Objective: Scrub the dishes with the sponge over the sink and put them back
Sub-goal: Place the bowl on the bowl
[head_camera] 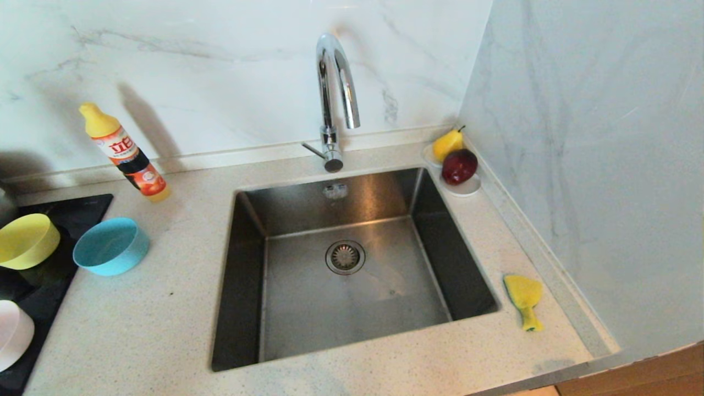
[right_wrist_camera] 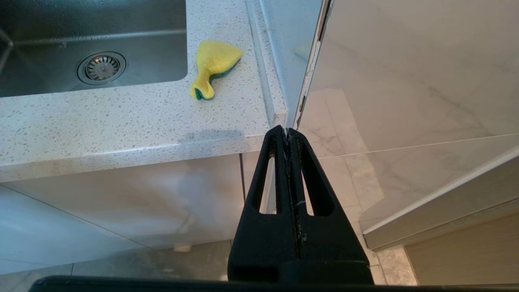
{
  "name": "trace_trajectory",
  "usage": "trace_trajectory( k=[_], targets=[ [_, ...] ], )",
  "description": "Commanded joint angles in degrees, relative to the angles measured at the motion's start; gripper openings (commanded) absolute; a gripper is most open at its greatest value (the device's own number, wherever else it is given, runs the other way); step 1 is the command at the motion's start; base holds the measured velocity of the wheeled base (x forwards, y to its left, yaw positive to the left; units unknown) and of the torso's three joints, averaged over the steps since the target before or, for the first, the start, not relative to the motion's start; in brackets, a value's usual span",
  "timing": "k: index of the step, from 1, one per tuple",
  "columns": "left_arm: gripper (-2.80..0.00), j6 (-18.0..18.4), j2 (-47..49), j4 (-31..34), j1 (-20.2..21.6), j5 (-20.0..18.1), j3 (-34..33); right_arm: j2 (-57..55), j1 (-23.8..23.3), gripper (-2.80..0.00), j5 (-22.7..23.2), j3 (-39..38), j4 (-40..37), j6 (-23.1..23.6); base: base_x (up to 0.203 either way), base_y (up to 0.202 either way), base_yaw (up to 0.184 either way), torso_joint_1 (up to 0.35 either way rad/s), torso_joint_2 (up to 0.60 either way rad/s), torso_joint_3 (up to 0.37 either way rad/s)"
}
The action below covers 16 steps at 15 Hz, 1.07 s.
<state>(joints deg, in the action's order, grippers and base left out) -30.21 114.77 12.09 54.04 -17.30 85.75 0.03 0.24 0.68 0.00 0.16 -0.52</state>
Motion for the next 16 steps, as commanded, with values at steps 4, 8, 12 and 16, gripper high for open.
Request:
trace_trajectory(
  k=[4, 8, 12, 16],
  targets=[
    [0.00, -2.5, 4.8, -1.4, 0.1, -0.1, 0.8, 0.0, 0.0, -2.80, 0.0, 0.0, 0.0, 0.0, 0.000, 0.000, 0.000, 0.000, 0.00, 0.000],
    [0.00, -2.7, 6.1, -1.5, 0.0, -0.2, 1.2, 0.1, 0.0, -2.80, 0.0, 0.0, 0.0, 0.0, 0.000, 0.000, 0.000, 0.000, 0.00, 0.000],
    [0.00, -3.1, 8.1, -1.4, 0.0, -0.1, 1.7, 0.0, 0.0, -2.80, 0.0, 0.0, 0.0, 0.0, 0.000, 0.000, 0.000, 0.000, 0.00, 0.000],
    [0.00, -4.6, 7.5, -0.8, 0.1, -0.7, 3.7, 0.0, 0.0, -2.80, -0.1, 0.0, 0.0, 0.0, 0.000, 0.000, 0.000, 0.000, 0.00, 0.000]
  ],
)
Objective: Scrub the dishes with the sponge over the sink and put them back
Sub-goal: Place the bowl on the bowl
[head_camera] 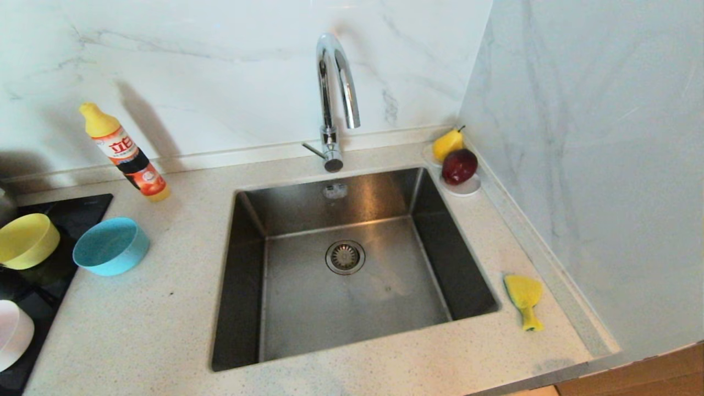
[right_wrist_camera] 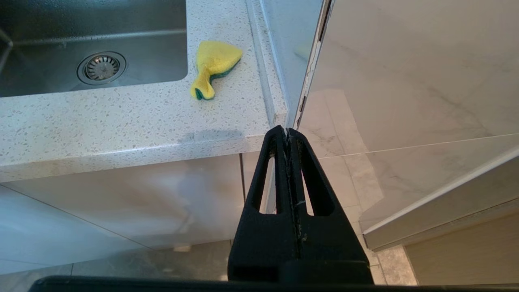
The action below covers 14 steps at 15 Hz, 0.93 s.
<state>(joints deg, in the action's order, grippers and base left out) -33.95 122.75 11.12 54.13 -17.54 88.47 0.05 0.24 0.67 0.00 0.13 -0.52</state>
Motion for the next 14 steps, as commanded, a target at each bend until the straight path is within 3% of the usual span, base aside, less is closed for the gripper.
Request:
trace_trajectory(
  k=[1, 3, 4, 8, 11, 14],
  targets=[
    [0.00, -1.4, -1.5, 0.3, 0.0, -1.6, 1.2, 0.0, 0.0, -2.80, 0.0, 0.0, 0.0, 0.0, 0.000, 0.000, 0.000, 0.000, 0.00, 0.000],
    [0.00, -3.5, -3.4, 0.4, 0.0, -6.5, 1.4, 0.0, 0.0, -2.80, 0.0, 0.0, 0.0, 0.0, 0.000, 0.000, 0.000, 0.000, 0.00, 0.000],
    [0.00, -4.2, -3.4, 0.0, 0.0, -7.0, 1.5, 0.0, 0.0, -2.80, 0.0, 0.0, 0.0, 0.0, 0.000, 0.000, 0.000, 0.000, 0.00, 0.000],
    [0.00, -7.4, 0.1, 0.1, 0.0, -6.9, 5.5, 0.0, 0.0, -2.80, 0.0, 0.0, 0.0, 0.0, 0.000, 0.000, 0.000, 0.000, 0.00, 0.000],
    [0.00, -7.6, 2.4, 0.1, -0.1, -6.5, 7.0, 0.0, 0.0, -2.80, 0.0, 0.0, 0.0, 0.0, 0.000, 0.000, 0.000, 0.000, 0.00, 0.000],
    [0.00, -7.7, 5.1, 0.6, -0.5, -3.4, 9.6, 0.0, 0.0, -2.80, 0.0, 0.0, 0.0, 0.0, 0.000, 0.000, 0.000, 0.000, 0.00, 0.000]
  ],
)
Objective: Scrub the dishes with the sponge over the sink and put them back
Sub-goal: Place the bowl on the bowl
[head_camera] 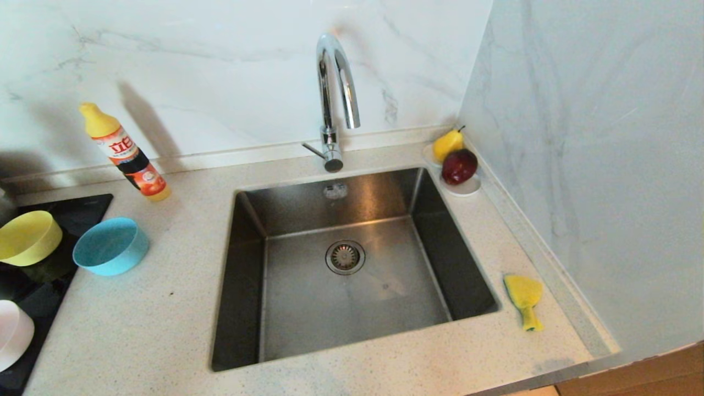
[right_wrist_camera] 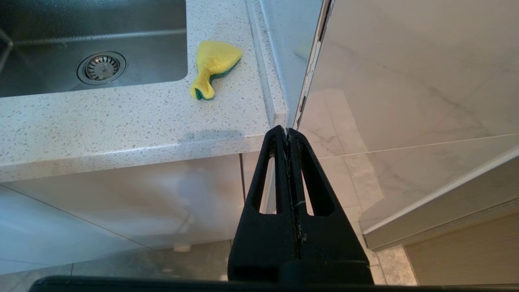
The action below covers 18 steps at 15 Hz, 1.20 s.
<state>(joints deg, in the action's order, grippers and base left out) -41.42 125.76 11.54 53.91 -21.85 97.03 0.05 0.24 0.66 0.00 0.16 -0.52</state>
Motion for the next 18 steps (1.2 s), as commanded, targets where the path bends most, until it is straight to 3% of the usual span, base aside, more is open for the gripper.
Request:
trace_trajectory(
  k=[1, 13, 14, 15, 18],
  targets=[
    [0.00, -0.1, 2.3, 0.1, -0.4, 1.4, 1.2, 0.0, 0.0, -2.80, 0.0, 0.0, 0.0, 0.0, 0.000, 0.000, 0.000, 0.000, 0.00, 0.000],
    [0.00, -0.3, 3.6, 0.5, -1.2, 2.3, 1.8, 0.0, 0.0, -2.80, 0.0, 0.0, 0.0, 0.0, 0.000, 0.000, 0.000, 0.000, 0.00, 0.000],
    [-0.93, -0.3, 3.6, 1.3, -1.2, 2.3, 2.5, 0.0, 0.0, -2.80, 0.0, 0.0, 0.0, 0.0, 0.000, 0.000, 0.000, 0.000, 0.00, 0.000],
    [-2.80, -0.3, 3.7, 2.4, -1.2, 2.3, 3.9, 0.0, 0.0, -2.80, 0.0, 0.0, 0.0, 0.0, 0.000, 0.000, 0.000, 0.000, 0.00, 0.000],
    [-2.80, -0.3, 3.5, 4.5, -1.2, 2.3, 6.2, 0.0, 0.0, -2.80, 0.0, 0.0, 0.0, 0.0, 0.000, 0.000, 0.000, 0.000, 0.00, 0.000]
  ],
)
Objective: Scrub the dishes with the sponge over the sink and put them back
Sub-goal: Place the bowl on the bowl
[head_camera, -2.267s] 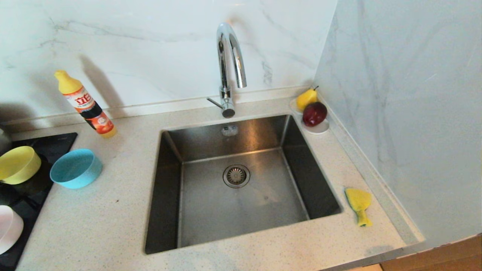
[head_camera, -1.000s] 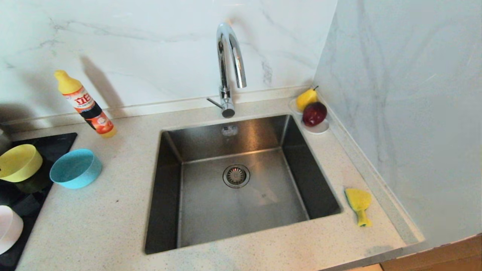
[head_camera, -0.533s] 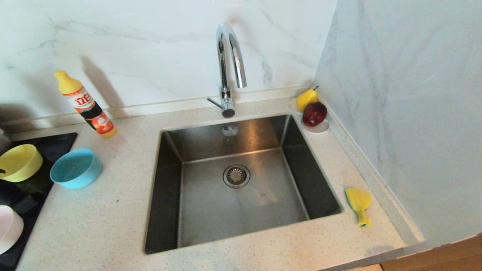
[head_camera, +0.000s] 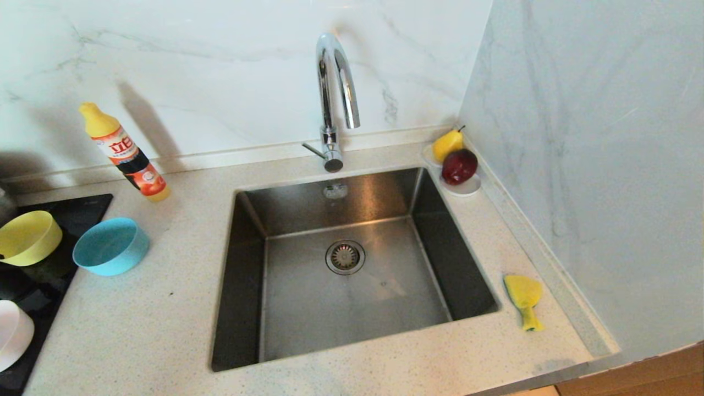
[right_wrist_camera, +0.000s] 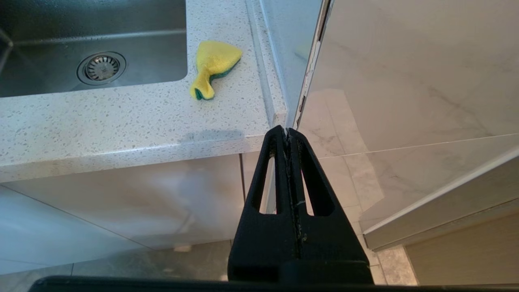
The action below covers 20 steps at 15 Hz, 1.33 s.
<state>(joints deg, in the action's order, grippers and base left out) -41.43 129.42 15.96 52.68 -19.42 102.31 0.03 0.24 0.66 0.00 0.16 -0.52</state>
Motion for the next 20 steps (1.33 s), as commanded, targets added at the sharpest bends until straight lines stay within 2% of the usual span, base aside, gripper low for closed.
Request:
trace_trajectory(
  k=[1, 11, 15, 20],
  targets=[
    [-2.80, -0.3, -0.1, 0.0, 0.1, -0.1, 1.0, 0.1, 0.0, -2.80, 0.0, 0.0, 0.0, 0.0, 0.000, 0.000, 0.000, 0.000, 0.00, 0.000],
    [-2.80, -0.3, -0.6, 0.4, 0.1, 0.8, 3.2, 0.0, 0.0, -2.80, 0.0, 0.0, 0.0, 0.0, 0.000, 0.000, 0.000, 0.000, 0.00, 0.000],
    [-2.80, -0.5, -5.5, 5.7, -0.2, 0.0, 3.8, 0.1, 0.0, -2.80, 0.0, 0.0, 0.0, 0.0, 0.000, 0.000, 0.000, 0.000, 0.00, 0.000],
    [-2.80, 0.0, -10.6, 12.3, -2.4, -0.1, 3.8, 0.0, 0.0, -2.80, 0.0, 0.0, 0.0, 0.0, 0.000, 0.000, 0.000, 0.000, 0.00, 0.000]
  ],
)
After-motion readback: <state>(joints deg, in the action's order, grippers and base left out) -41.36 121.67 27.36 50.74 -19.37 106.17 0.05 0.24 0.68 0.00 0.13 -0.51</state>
